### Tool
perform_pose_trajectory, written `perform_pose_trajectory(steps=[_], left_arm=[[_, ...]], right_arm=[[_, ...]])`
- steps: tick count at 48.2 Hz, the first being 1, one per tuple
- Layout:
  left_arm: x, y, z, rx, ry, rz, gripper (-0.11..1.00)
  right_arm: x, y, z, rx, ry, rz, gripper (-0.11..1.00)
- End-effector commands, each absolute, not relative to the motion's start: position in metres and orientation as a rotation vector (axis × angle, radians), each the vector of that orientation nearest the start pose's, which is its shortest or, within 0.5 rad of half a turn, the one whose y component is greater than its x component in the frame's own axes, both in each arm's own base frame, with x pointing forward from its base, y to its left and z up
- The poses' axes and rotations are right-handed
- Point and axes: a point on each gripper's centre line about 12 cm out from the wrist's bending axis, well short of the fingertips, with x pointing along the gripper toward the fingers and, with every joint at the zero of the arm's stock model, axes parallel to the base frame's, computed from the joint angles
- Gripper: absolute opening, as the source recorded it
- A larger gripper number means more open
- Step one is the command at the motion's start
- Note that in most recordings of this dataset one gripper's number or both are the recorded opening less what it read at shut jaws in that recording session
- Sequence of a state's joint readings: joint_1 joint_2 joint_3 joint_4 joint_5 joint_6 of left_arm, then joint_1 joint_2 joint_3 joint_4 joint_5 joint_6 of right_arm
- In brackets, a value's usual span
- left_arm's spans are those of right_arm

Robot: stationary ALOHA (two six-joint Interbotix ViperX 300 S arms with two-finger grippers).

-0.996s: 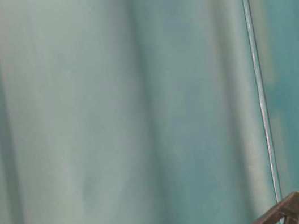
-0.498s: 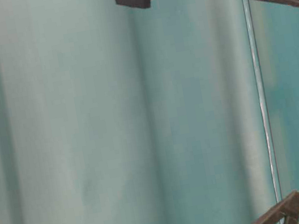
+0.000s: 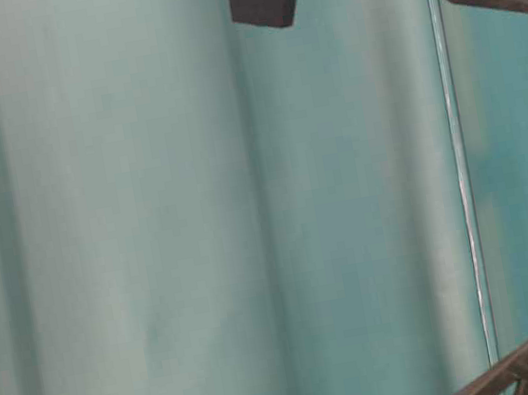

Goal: Insert the wire into the hole on the right side and pull it with the left arm.
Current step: 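Lower the open right gripper around the grey wire near its tip, then close the right gripper on the grey wire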

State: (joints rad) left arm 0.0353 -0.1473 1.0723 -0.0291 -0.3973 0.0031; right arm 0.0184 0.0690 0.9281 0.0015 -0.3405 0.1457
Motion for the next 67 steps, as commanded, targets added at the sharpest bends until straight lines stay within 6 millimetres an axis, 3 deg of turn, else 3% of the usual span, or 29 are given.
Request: perform_pose_trajectory(steps=[1, 21, 67], left_arm=[[0.304, 0.0141, 0.1388, -0.032, 0.504, 0.059, 0.84], [0.3051, 0.0145, 0.1365, -0.031, 0.51, 0.06, 0.84], [0.3047, 0.0141, 0.1366, -0.031, 0.51, 0.058, 0.84]], right_arm=[[0.3436, 0.0068, 0.1075, 0.136, 0.62, -0.027, 0.71], [0.3439, 0.0063, 0.1039, 0.139, 0.629, -0.03, 0.64], [0.3469, 0.0053, 0.1035, 0.141, 0.615, -0.032, 0.64]])
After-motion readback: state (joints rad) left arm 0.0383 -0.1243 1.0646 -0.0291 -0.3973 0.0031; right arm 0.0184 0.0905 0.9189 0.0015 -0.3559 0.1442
